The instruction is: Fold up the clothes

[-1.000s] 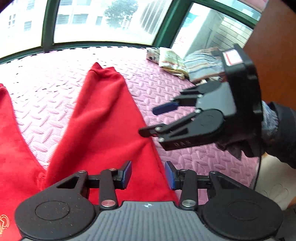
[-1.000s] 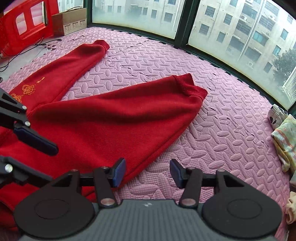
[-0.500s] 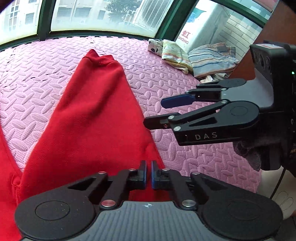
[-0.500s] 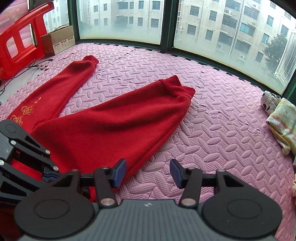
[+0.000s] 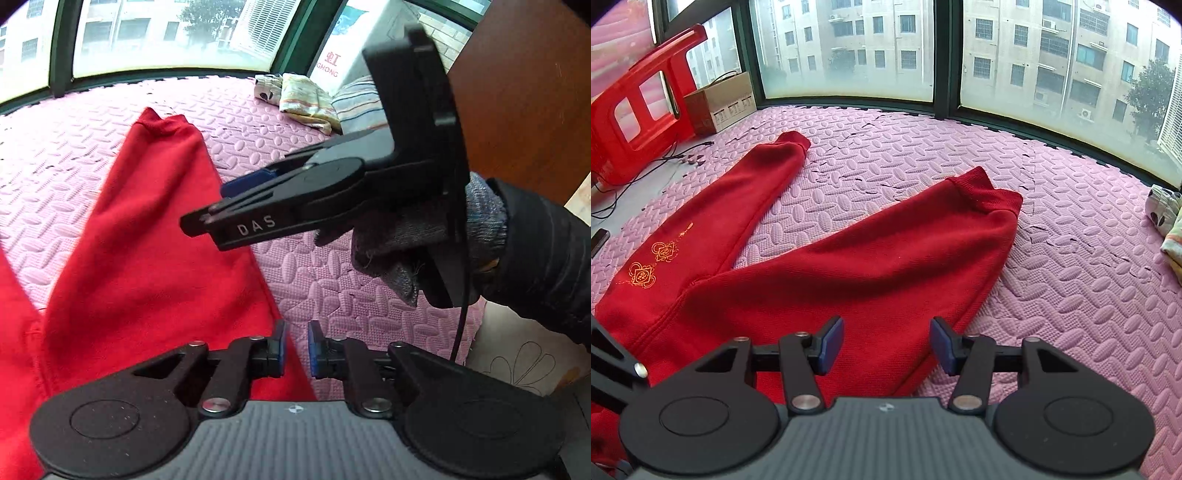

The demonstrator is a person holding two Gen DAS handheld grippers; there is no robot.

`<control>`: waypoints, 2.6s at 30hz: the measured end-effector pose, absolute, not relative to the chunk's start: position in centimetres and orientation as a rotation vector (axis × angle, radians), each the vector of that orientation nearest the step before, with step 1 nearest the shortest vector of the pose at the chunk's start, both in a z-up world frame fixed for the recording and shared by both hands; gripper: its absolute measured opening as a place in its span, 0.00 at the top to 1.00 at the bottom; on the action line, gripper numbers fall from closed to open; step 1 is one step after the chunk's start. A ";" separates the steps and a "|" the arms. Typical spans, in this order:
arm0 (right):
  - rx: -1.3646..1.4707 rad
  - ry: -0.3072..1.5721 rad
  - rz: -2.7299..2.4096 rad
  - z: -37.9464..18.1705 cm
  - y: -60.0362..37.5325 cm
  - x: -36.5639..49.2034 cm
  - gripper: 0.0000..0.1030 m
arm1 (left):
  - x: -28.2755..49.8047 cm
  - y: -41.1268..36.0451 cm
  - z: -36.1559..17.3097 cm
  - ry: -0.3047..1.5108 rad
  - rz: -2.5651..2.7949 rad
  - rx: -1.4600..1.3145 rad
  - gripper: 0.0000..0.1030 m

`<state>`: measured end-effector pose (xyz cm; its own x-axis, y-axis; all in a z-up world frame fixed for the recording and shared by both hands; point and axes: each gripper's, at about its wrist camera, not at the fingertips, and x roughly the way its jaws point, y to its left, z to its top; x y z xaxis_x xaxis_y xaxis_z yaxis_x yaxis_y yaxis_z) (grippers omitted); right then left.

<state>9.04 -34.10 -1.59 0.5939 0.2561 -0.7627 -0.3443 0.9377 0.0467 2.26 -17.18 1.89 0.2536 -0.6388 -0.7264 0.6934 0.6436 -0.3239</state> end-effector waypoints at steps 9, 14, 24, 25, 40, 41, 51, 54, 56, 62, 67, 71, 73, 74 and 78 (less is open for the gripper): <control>-0.213 0.902 0.285 -2.0 -34.2 6.5 0.47 | 0.2 -10.0 3.1 0.914 -0.714 0.040 0.54; -0.254 0.857 0.338 -0.5 -32.3 4.1 0.45 | -1.7 -7.2 2.9 0.921 -0.664 0.017 0.50; -0.198 0.889 0.547 -0.7 -27.4 -0.9 0.36 | -3.4 -2.8 2.4 0.919 -0.545 -0.065 0.49; -0.202 0.891 0.543 -0.8 -27.5 -1.3 0.36 | -3.4 -2.5 2.3 0.921 -0.536 -0.069 0.48; -0.133 0.807 0.457 1.0 -28.8 1.2 0.31 | -3.7 -1.0 2.0 0.920 -0.502 -0.130 0.43; -0.128 0.795 0.458 1.0 -28.5 2.2 0.31 | -3.6 -0.9 2.1 0.919 -0.500 -0.132 0.43; -0.105 0.788 0.423 -1.3 -27.6 10.7 0.31 | -3.2 -3.2 3.9 0.899 -0.592 -0.131 0.42; -0.105 0.818 0.394 -2.2 -28.3 12.5 0.31 | -3.2 -5.4 4.0 0.907 -0.669 -0.105 0.41; -0.098 0.840 0.370 -3.0 -29.2 13.9 0.31 | -3.4 -7.2 4.0 0.912 -0.730 -0.075 0.41; -0.056 0.831 0.323 -3.6 -31.6 16.8 0.31 | -3.3 -11.5 3.8 0.927 -0.847 0.014 0.37; -0.032 0.817 0.249 -2.9 -33.5 18.0 0.31 | -3.9 -13.8 3.1 0.925 -0.887 0.100 0.36; 0.001 0.810 0.205 -2.1 -35.2 17.3 0.31 | -5.0 -14.5 2.2 0.927 -0.908 0.151 0.36; 0.014 0.815 0.182 -2.0 -36.1 16.8 0.31 | -5.4 -14.6 1.9 0.922 -0.912 0.173 0.36; 0.022 0.819 0.172 -1.9 -36.5 16.6 0.31 | -5.6 -14.6 1.8 0.917 -0.911 0.185 0.36; 0.065 0.841 0.140 -2.1 -37.8 16.0 0.32 | -6.3 -15.7 1.3 0.889 -0.897 0.276 0.36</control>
<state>16.00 -37.82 -2.08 0.6585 0.1488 -0.7377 -0.0974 0.9889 0.1125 -6.29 -15.66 1.34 0.3081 -0.5609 -0.7684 0.7736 0.6179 -0.1408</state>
